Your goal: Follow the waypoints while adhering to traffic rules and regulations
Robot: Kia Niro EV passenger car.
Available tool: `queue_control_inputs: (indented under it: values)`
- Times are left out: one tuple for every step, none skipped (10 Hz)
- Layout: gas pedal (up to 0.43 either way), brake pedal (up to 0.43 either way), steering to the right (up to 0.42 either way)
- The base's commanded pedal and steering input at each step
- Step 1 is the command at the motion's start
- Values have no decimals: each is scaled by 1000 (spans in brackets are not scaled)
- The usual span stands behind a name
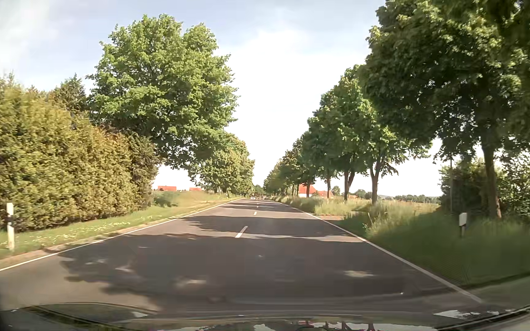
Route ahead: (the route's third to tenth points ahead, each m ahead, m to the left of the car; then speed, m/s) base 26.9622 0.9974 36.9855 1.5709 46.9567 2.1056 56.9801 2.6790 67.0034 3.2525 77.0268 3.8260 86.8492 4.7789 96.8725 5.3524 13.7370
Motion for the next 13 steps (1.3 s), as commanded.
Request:
queue_control_inputs:
  values:
    - [177, 0, -1]
    - [177, 0, -2]
    - [177, 0, -2]
    - [177, 0, -3]
    - [177, 0, -3]
    - [177, 0, -4]
    - [177, 0, -5]
    - [177, 0, -5]
    - [189, 0, -5]
    - [189, 0, -5]
    - [189, 0, -5]
    - [189, 0, -5]
    - [197, 0, -5]
